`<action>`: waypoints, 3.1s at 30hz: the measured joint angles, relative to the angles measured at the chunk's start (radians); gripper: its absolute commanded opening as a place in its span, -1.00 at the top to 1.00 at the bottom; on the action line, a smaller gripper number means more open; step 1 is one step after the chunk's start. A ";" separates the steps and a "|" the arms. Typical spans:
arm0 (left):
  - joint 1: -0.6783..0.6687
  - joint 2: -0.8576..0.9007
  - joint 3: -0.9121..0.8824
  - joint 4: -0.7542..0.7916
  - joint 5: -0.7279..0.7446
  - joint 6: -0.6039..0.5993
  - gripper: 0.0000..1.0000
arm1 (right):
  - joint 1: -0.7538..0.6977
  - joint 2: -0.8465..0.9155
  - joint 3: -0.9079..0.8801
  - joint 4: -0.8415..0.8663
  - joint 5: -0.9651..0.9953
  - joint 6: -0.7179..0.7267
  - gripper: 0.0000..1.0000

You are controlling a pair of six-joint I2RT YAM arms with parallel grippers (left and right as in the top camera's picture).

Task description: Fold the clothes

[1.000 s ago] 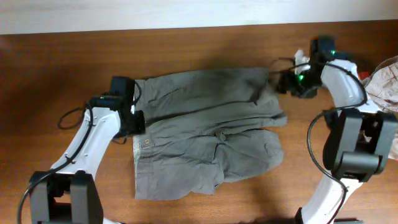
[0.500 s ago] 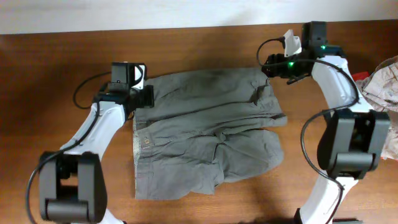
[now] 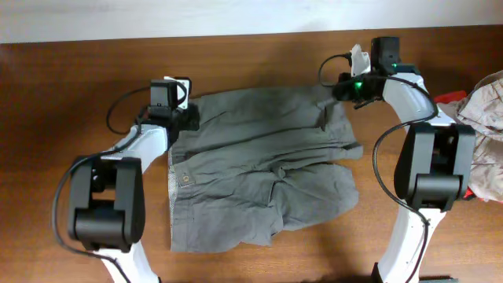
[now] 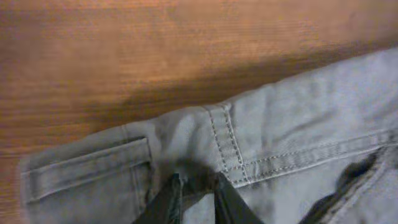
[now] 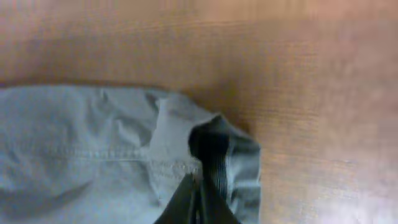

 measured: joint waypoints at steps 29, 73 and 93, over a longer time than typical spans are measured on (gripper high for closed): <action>0.151 0.067 0.414 -0.410 0.107 0.047 0.31 | -0.084 -0.003 0.032 -0.058 0.093 0.124 0.51; -0.002 0.355 0.532 -0.140 -0.024 0.134 0.02 | 0.170 0.177 0.055 0.292 -0.031 0.275 -0.07; -0.029 0.258 1.020 -1.319 0.041 0.129 0.57 | 0.015 -0.295 0.174 -0.691 -0.053 -0.040 -0.10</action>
